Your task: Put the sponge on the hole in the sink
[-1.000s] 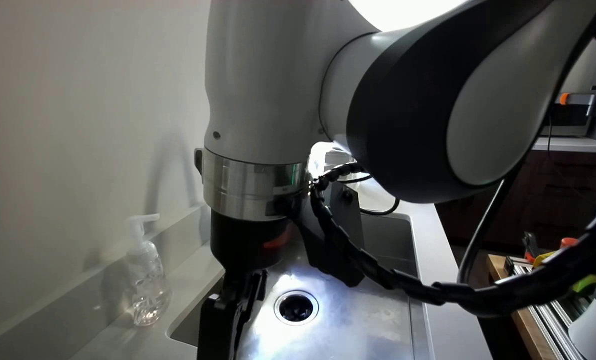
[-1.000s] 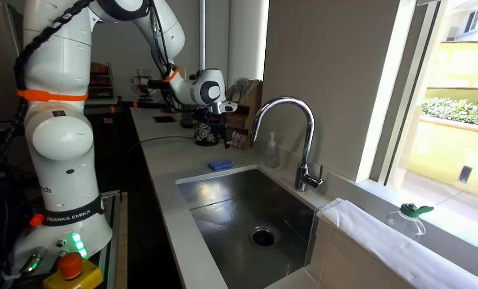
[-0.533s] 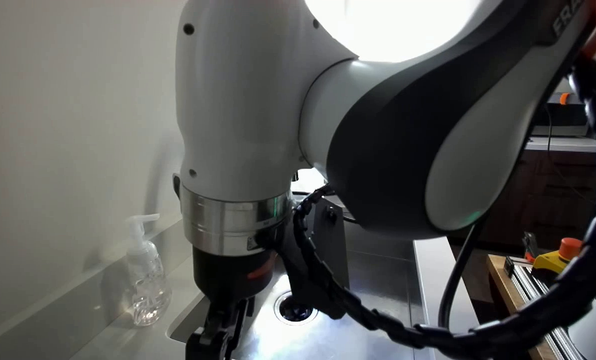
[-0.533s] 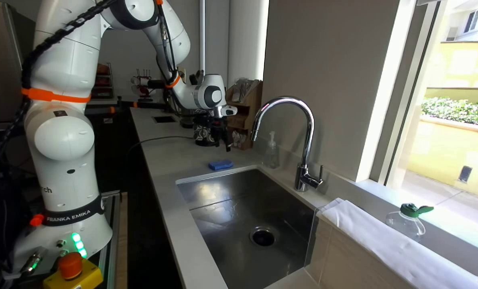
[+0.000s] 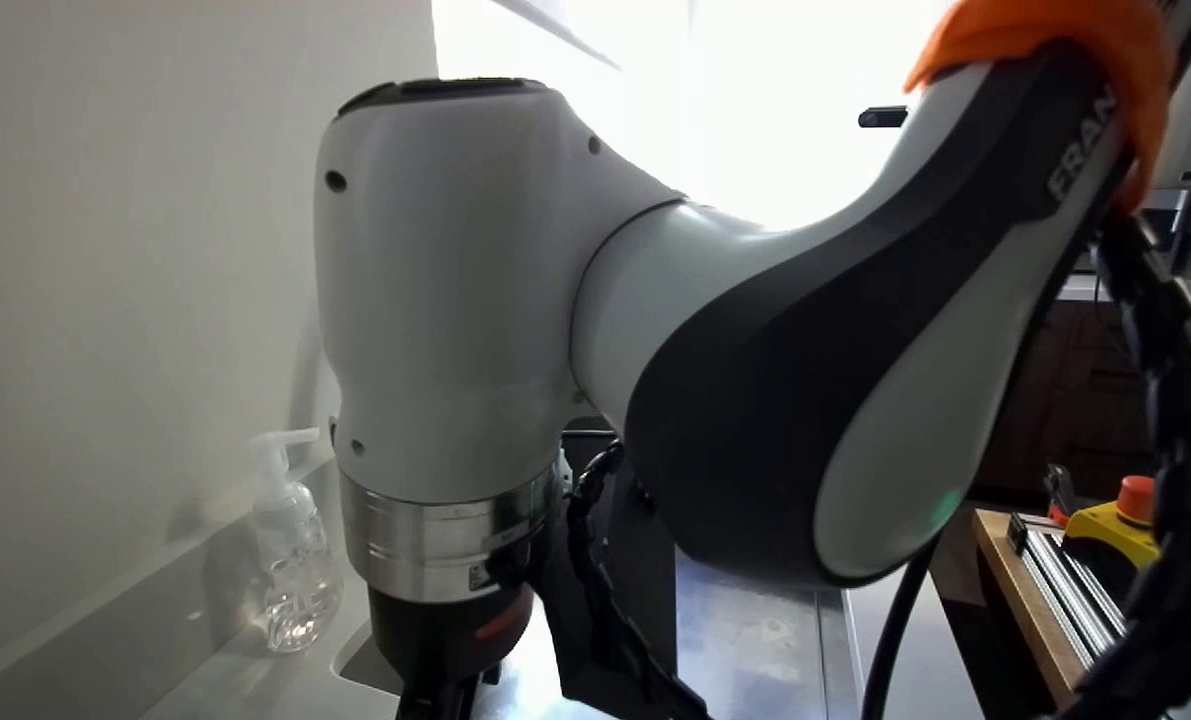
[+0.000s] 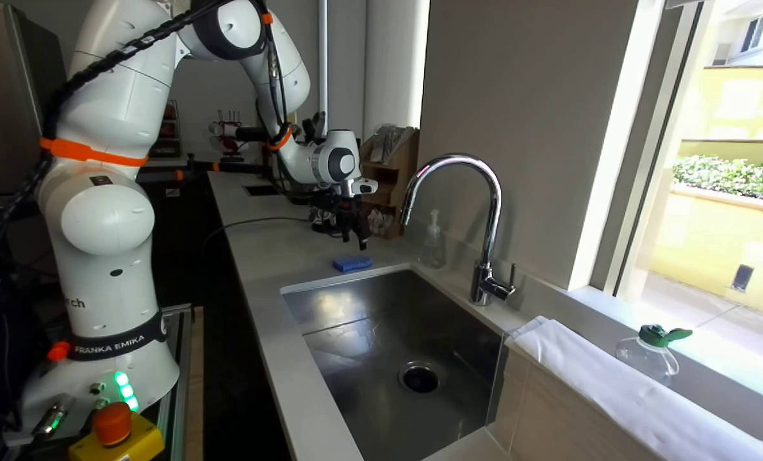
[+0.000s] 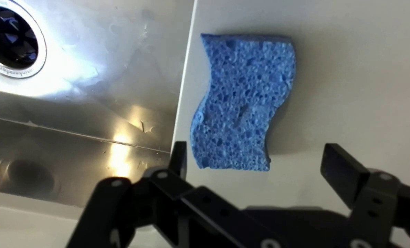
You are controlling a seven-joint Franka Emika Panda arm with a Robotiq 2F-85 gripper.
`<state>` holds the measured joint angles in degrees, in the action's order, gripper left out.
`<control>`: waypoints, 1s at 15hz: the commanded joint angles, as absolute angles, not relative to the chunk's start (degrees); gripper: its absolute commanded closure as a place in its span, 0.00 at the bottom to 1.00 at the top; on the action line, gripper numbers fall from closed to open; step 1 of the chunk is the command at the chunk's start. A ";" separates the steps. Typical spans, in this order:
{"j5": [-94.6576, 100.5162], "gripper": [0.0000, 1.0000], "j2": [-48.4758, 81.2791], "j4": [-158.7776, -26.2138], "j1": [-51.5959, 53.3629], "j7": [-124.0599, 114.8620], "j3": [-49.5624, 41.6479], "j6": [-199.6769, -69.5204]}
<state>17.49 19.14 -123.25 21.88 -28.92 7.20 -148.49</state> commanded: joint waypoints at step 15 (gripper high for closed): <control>17.44 0.00 22.33 -124.33 25.71 -39.14 3.50 -154.07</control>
